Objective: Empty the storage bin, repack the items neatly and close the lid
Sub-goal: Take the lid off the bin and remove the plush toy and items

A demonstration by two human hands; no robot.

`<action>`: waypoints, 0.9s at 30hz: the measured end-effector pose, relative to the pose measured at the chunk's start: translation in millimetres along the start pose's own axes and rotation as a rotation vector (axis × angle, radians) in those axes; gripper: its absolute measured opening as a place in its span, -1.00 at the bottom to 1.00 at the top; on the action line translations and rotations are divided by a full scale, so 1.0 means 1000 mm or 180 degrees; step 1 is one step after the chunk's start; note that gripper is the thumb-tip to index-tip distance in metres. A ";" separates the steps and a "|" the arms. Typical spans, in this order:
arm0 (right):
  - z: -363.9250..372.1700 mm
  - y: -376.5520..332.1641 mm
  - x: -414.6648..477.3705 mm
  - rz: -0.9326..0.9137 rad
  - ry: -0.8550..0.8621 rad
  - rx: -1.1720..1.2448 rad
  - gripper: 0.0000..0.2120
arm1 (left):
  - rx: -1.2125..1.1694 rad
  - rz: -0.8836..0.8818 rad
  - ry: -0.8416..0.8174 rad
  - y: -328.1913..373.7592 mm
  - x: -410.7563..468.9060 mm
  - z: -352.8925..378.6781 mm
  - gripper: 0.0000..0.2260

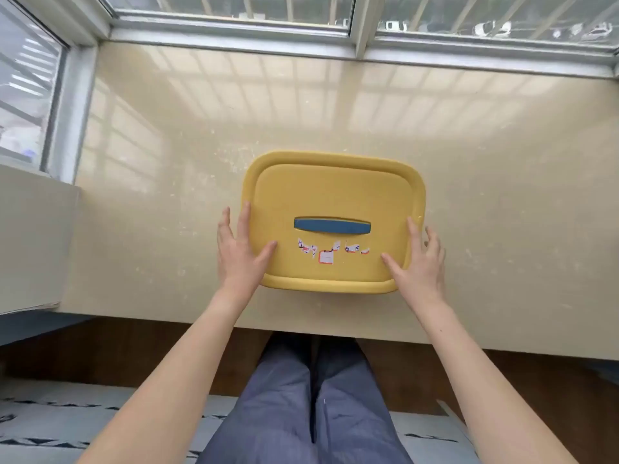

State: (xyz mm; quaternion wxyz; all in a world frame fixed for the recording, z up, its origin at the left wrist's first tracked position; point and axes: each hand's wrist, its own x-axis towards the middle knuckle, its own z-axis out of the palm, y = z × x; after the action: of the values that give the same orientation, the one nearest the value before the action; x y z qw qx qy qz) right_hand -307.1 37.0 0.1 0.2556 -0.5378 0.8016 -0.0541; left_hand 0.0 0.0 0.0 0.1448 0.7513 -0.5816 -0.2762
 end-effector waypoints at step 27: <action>-0.070 -0.042 -0.052 -0.0761 0.0300 0.0482 -0.17 | -0.0873 -0.0201 0.0811 0.025 -0.073 -0.090 -0.24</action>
State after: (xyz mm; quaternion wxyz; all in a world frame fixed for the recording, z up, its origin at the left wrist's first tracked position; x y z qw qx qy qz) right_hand -289.2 52.5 93.9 0.2493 -0.6055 0.7365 -0.1696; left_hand 20.2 53.6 103.6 0.3096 0.7713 -0.4915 -0.2600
